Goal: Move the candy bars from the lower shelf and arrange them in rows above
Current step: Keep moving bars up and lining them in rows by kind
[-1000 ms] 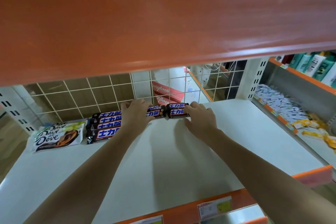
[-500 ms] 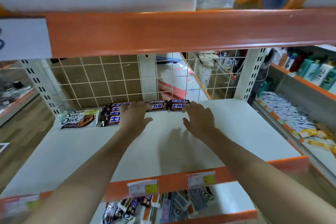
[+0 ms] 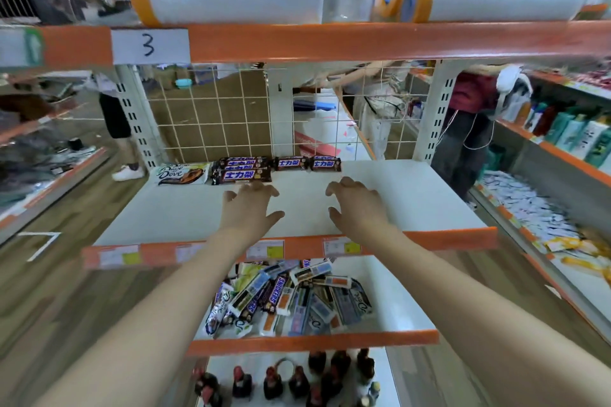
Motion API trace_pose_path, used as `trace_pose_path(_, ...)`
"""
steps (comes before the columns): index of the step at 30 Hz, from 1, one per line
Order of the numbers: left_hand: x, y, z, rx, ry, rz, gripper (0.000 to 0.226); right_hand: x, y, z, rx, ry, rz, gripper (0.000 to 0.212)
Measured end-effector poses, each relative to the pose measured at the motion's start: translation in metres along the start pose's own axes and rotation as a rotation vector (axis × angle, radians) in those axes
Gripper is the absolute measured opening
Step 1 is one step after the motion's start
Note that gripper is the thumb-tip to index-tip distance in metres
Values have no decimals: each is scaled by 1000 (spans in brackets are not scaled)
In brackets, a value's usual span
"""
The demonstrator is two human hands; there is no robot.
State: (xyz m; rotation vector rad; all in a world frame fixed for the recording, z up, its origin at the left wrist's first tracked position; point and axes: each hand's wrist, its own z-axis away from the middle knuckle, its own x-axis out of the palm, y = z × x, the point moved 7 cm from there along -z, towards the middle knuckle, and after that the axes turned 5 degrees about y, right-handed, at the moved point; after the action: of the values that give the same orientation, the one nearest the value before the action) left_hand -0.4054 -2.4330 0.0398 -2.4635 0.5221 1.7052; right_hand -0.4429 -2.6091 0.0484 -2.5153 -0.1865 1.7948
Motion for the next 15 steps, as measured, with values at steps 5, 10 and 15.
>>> trace_pose_path(5, -9, 14, 46, 18, -17, 50, 44, -3, -10, 48, -20, 35, -44, 36)
trace_pose_path(10, -3, 27, 86, 42, -18, 191, 39, 12, -21, 89, -34, -24, -82, 36)
trace_pose_path(15, 12, 35, 118, 71, -46, 216, 41, 33, -28, 121, -31, -91, -121, 44)
